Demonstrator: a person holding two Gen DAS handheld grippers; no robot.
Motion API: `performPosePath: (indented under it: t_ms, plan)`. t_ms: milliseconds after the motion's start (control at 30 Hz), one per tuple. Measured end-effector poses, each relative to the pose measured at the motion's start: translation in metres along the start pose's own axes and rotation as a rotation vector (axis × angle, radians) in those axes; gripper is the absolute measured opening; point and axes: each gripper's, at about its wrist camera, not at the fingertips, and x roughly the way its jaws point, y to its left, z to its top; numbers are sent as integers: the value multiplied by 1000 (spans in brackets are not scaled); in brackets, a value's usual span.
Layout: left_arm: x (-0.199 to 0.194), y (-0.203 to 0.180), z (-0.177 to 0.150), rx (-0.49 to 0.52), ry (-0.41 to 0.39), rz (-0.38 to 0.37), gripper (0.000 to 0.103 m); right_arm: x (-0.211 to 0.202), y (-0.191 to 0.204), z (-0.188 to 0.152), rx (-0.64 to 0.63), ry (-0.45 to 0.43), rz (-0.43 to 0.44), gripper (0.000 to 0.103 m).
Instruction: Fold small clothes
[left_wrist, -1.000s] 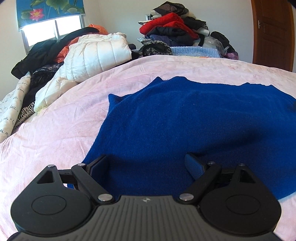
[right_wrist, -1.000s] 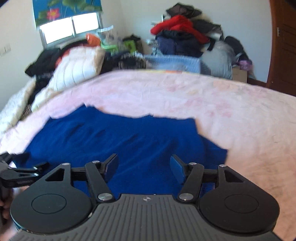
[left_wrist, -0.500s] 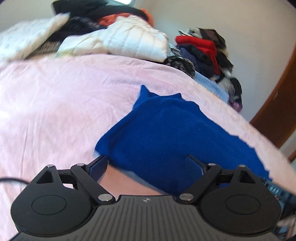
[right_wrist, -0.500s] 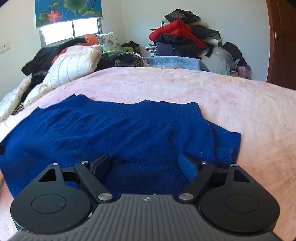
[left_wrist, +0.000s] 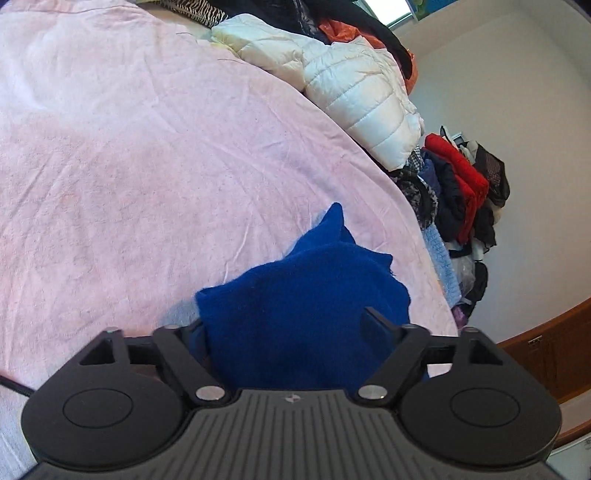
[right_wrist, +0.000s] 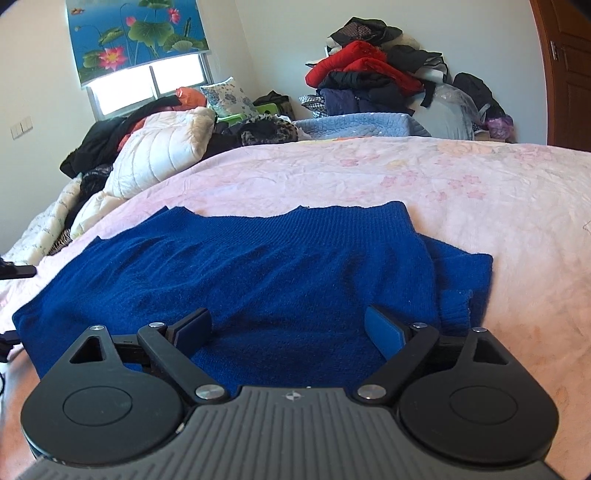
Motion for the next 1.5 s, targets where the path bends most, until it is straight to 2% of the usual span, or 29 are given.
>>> performPosePath:
  t_ms: [33, 100, 133, 200, 267, 300, 333, 400, 467, 533, 600, 633, 733, 833, 900, 1000, 1067, 1133, 1233, 1300, 1333, 1367, 1400, 1500]
  plan:
    - [2, -2, 0, 23, -4, 35, 39, -1, -2, 0, 9, -3, 8, 90]
    - [6, -5, -2, 62, -13, 102, 18, -2, -5, 0, 30, -8, 27, 90]
    - [6, -5, -2, 72, -23, 113, 12, -2, -6, 0, 39, -11, 35, 91]
    - [5, -12, -7, 126, -59, 143, 9, -3, -9, 0, 58, -16, 50, 91]
    - [4, -34, -21, 293, -119, 193, 6, -3, -10, 0, 67, -18, 59, 91]
    - [3, -49, -33, 397, -152, 192, 6, -3, -11, 0, 70, -19, 62, 91]
    - [1, -62, -46, 490, -178, 159, 6, -3, -11, 0, 72, -19, 63, 91]
    - [-4, -96, -87, 777, -218, 96, 5, -3, -11, 0, 72, -19, 63, 91]
    - [-6, -115, -131, 1002, -208, 32, 6, -3, -11, 0, 77, -20, 64, 92]
    - [-4, -117, -158, 1082, -168, -15, 6, -3, -12, 5, 71, 10, 67, 94]
    - [2, -110, -171, 1096, -140, -17, 6, -4, -12, 19, 137, 62, 59, 96]
    - [3, -108, -171, 1087, -131, -16, 6, -5, -11, 28, 201, 83, 90, 95]
    - [3, -102, -158, 1022, -113, -35, 6, 4, 2, 51, 277, 145, 274, 97]
    - [-1, -98, -155, 997, -120, -64, 6, 30, 24, 72, 311, 232, 368, 97]
    - [-7, -92, -151, 955, -138, -110, 6, 56, 35, 83, 364, 299, 438, 97]
    - [-19, -77, -138, 862, -179, -217, 6, 92, 48, 87, 423, 386, 442, 96]
    - [-24, -71, -135, 836, -197, -253, 6, 109, 56, 87, 452, 431, 439, 93]
    - [-25, -71, -134, 834, -194, -274, 6, 121, 64, 86, 477, 466, 472, 93]
    - [-23, -72, -134, 848, -175, -299, 6, 131, 78, 87, 474, 480, 494, 83]
    - [-21, -73, -136, 858, -155, -308, 6, 136, 84, 90, 444, 461, 463, 77]
    - [-20, -74, -136, 863, -146, -306, 6, 142, 84, 92, 432, 455, 443, 63]
    - [-18, -74, -135, 868, -136, -304, 6, 145, 85, 92, 421, 451, 421, 37]
    - [-17, -75, -135, 871, -126, -301, 6, 150, 83, 91, 405, 455, 403, 23]
    - [-14, -79, -136, 887, -92, -276, 6, 148, 85, 89, 319, 431, 393, 20]
